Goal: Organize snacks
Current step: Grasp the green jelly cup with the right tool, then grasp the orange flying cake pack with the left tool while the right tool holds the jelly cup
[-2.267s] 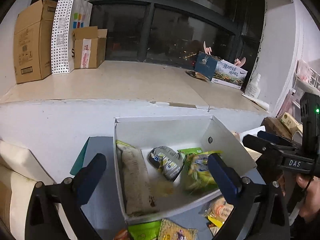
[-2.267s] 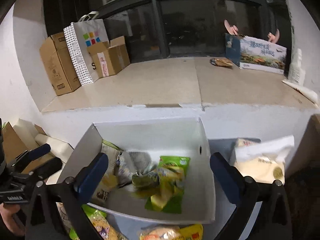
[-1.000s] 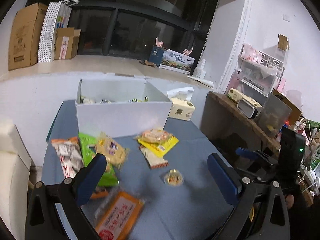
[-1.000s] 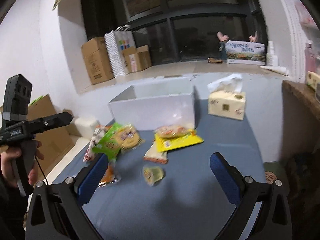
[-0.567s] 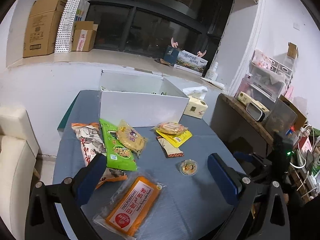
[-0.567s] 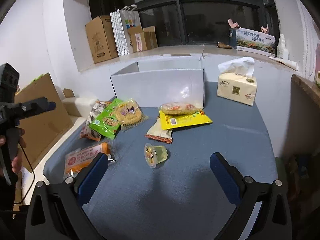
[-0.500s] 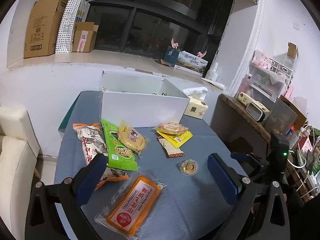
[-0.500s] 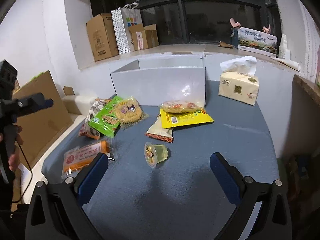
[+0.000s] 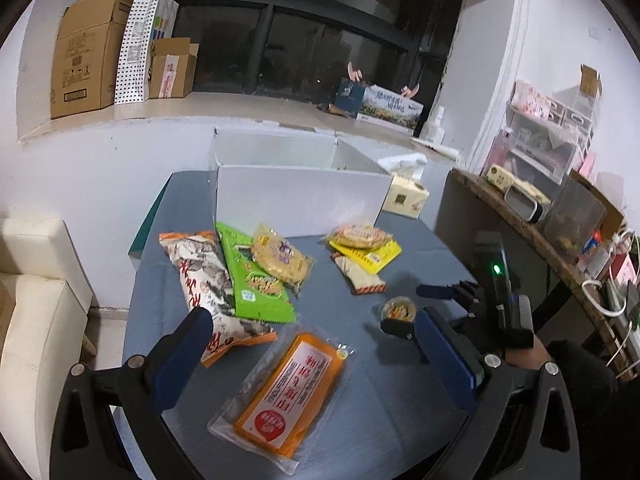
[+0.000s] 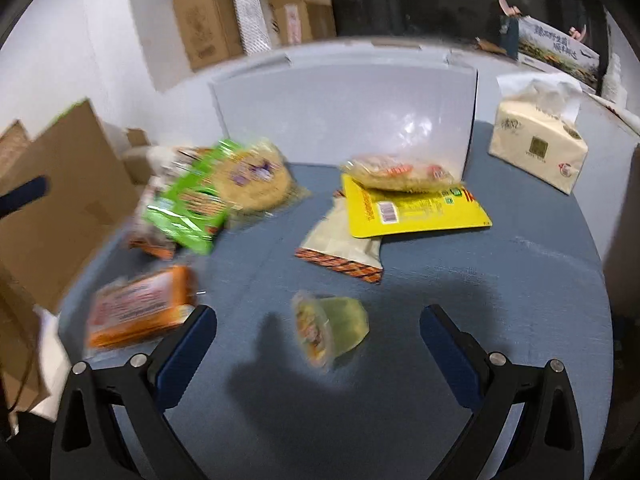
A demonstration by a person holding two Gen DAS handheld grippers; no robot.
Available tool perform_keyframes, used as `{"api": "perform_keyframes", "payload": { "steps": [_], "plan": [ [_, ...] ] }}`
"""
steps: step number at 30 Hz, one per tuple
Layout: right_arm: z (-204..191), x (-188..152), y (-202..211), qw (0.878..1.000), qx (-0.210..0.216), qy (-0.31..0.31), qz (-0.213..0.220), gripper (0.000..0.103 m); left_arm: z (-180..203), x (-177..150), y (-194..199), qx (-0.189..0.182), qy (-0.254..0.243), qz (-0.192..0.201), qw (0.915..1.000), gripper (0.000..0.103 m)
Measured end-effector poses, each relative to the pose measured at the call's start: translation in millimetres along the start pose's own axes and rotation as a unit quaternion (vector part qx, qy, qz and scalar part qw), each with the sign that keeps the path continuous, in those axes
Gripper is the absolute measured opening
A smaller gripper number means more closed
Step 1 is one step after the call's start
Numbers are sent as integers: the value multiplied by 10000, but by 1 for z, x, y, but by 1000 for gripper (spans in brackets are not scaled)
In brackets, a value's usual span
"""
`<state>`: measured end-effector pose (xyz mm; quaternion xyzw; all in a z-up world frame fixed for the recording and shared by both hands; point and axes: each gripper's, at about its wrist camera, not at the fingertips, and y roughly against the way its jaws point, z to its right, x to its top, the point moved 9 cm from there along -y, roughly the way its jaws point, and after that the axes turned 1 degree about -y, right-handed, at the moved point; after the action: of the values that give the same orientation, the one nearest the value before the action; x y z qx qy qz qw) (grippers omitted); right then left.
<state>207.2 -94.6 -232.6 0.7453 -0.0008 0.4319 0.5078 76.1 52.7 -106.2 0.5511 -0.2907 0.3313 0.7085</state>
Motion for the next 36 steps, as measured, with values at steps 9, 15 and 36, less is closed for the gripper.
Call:
{"api": "perform_keyframes", "payload": {
  "steps": [9,15,36],
  "plan": [
    [5,-10,-5,9999,-13,-72,-97,43,-1,-56,-40,52,-718,-928,9931,103],
    [9,-10,24,9991,104,-350,193,43,-2,-77,-66,20,-913,-1264,9878,103],
    [27,-12,110,9926,116,-703,983,43,1,-95,-106,26,-1569,-1755,9719,99]
  ]
}}
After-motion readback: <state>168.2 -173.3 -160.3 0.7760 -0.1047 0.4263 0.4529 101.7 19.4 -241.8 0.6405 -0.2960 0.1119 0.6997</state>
